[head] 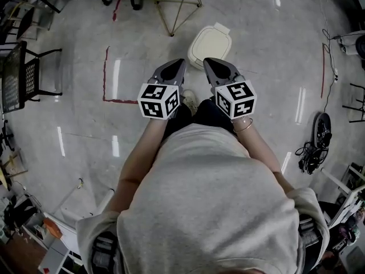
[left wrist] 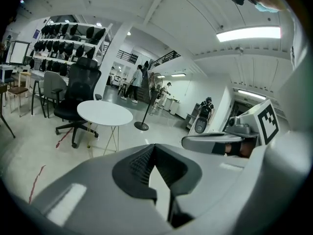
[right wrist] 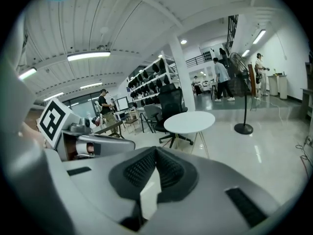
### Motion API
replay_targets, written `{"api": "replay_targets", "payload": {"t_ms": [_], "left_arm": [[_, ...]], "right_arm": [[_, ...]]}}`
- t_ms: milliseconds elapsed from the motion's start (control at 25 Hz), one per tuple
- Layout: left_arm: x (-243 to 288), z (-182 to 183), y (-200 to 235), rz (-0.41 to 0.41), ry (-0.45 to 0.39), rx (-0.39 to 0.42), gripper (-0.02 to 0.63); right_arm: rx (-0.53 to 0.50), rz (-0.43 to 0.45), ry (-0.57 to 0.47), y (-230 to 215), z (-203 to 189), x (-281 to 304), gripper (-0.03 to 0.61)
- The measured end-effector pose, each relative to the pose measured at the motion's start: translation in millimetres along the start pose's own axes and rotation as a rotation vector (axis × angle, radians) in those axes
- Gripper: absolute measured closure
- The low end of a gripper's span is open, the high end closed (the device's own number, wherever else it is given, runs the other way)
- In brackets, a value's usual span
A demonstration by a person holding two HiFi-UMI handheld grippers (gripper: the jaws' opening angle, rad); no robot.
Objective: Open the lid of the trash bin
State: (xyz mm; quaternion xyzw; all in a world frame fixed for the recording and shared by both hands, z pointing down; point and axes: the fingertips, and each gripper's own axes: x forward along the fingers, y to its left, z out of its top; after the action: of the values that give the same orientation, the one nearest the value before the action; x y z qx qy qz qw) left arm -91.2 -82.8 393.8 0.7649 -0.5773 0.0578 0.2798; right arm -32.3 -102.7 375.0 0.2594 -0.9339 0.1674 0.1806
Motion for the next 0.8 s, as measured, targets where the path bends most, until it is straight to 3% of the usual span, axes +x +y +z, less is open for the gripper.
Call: {"api": "replay_targets", "payload": {"t_ms": [240,720,800], "left_arm": [[18.8,5.6,-2.9,-0.022,0.022,0.007,0.604],[39.7,-15.5,3.1,-0.095,0.119,-0.025,0.604],[42.9,-19.2,5.9,-0.107,0.136,-0.002,0.604]], "right_arm": [[0.041,-0.010,0.005,-11.9,-5.0,5.2,0.571],[0.113,-0.114,0.059,-36.0,-21.8,14.7,0.571],[0.115,-0.121,0.070,-36.2,-23.7,19.1,0.571]]}}
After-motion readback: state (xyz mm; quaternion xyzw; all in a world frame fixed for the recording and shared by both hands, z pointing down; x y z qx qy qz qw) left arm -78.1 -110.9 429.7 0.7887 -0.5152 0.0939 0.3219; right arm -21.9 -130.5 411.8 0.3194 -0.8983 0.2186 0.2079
